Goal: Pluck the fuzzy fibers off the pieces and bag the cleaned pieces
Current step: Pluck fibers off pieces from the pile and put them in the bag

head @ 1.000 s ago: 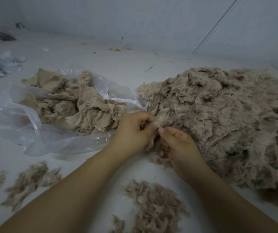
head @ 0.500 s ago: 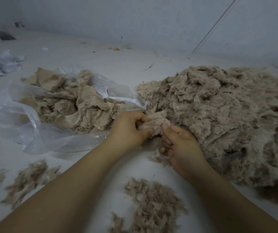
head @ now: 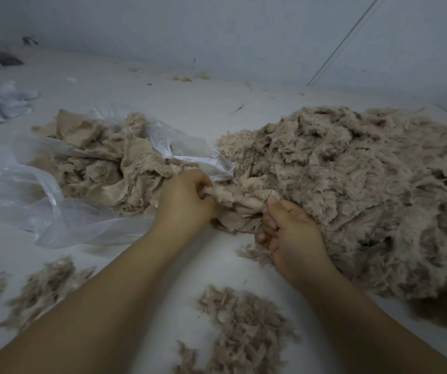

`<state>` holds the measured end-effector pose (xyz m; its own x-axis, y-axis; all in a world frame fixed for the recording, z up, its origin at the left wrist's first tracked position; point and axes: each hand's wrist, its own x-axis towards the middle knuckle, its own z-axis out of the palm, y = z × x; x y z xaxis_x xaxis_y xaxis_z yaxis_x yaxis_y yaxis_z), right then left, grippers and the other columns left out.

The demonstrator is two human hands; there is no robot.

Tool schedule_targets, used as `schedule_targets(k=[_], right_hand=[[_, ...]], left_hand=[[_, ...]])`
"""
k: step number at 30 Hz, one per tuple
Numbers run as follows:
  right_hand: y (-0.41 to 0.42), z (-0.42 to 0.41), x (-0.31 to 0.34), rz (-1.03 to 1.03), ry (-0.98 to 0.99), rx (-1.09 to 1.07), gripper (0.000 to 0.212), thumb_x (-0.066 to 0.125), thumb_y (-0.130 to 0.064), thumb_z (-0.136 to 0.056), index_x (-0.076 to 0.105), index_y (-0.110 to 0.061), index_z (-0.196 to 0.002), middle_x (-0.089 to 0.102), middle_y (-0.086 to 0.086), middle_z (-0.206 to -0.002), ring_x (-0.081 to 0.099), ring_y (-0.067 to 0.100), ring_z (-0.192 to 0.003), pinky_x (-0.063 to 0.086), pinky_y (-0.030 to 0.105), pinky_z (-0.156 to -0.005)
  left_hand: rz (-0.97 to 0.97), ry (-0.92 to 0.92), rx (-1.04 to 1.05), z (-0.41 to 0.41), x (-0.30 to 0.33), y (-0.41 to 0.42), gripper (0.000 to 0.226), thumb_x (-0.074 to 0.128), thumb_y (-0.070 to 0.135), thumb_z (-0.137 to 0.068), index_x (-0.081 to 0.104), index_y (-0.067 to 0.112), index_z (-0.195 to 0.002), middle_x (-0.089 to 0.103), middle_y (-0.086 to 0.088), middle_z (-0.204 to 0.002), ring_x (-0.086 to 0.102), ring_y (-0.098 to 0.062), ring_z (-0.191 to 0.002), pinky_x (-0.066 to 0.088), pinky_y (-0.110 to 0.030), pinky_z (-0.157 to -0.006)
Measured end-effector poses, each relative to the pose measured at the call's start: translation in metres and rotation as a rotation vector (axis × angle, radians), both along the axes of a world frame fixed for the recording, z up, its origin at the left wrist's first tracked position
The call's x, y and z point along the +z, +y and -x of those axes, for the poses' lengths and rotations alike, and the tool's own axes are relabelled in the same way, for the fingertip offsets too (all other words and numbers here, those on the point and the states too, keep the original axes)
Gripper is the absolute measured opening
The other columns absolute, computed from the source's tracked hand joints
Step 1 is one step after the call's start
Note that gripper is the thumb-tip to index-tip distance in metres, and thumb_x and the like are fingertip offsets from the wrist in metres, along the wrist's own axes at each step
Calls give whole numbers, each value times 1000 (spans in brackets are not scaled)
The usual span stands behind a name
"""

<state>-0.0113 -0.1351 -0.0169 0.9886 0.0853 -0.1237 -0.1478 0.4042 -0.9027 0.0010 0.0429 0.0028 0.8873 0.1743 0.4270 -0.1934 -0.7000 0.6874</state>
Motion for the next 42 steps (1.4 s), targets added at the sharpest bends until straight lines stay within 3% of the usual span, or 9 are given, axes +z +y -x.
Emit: schedule_targets(k=[5, 10, 14, 17, 21, 27, 33, 37, 42], right_hand=[[1, 0, 1, -2, 0, 4, 52, 55, -29, -101, 55, -27, -49, 35, -6, -53, 36, 5, -42, 38, 21, -42], [3, 1, 2, -19, -3, -25, 51, 52, -28, -102, 55, -25, -51, 34, -4, -53, 32, 7, -43, 36, 21, -41], [2, 1, 1, -31, -20, 12, 47, 50, -27, -103, 55, -22, -56, 34, -3, -51, 29, 8, -44, 32, 22, -40], [1, 1, 0, 8, -52, 40, 48, 49, -27, -103, 58, -18, -57, 34, -4, -48, 27, 8, -42, 32, 21, -39], [0, 0, -1, 56, -82, 61, 43, 49, -28, -104, 49, -8, -66, 33, -2, -48, 27, 10, -41, 31, 23, -40], [-1, 1, -1, 33, -88, 85, 50, 55, -34, -99, 56, -24, -50, 35, -5, -46, 30, 8, -40, 31, 20, -38], [-5, 1, -3, 169, -174, 153, 26, 81, -41, -73, 75, -15, -75, 52, 6, -59, 33, 12, -47, 31, 25, -42], [-6, 0, -3, 155, -159, 165, 17, 78, -32, -79, 73, -19, -68, 47, -2, -52, 33, 9, -45, 32, 24, -43], [-6, 0, -3, 226, -166, 167, 12, 69, -25, -75, 71, -23, -63, 53, 14, -69, 40, 14, -50, 34, 24, -43]], left_hand=[[21, -55, -170, 16, 7, -17, 24, 58, 8, -69, 75, 18, -83, 68, 1, -74, 62, -18, -67, 50, -27, -62], [-549, 102, -323, 17, 3, -25, 16, 57, 27, -77, 68, 16, -81, 60, 1, -87, 62, -28, -81, 44, -31, -60], [-584, 175, -264, 11, 2, -27, 39, 52, 33, -87, 59, 24, -125, 54, -2, -117, 60, -30, -98, 52, -39, -75], [-460, 190, -292, 13, 2, -22, 50, 60, 35, -80, 55, 31, -130, 48, 3, -113, 59, -23, -96, 52, -37, -77], [-38, 95, -284, 16, 9, -22, 39, 55, 31, -66, 69, 32, -102, 48, 13, -95, 50, 4, -64, 39, -19, -59], [137, 136, -296, 23, 6, -38, 12, 77, 16, -81, 68, 20, -88, 66, 0, -79, 59, -9, -63, 53, -31, -64], [697, 270, -276, 20, 6, -34, 22, 61, 4, -94, 57, -8, -77, 51, -15, -55, 36, -14, -29, 27, -18, -34], [755, 293, -366, 21, 13, -28, 6, 62, -1, -91, 61, 4, -87, 54, -18, -68, 38, -15, -34, 28, -21, -34], [713, 261, -410, 20, 11, -26, 14, 64, -1, -90, 68, 7, -100, 58, -18, -69, 41, -13, -38, 31, -21, -36]])
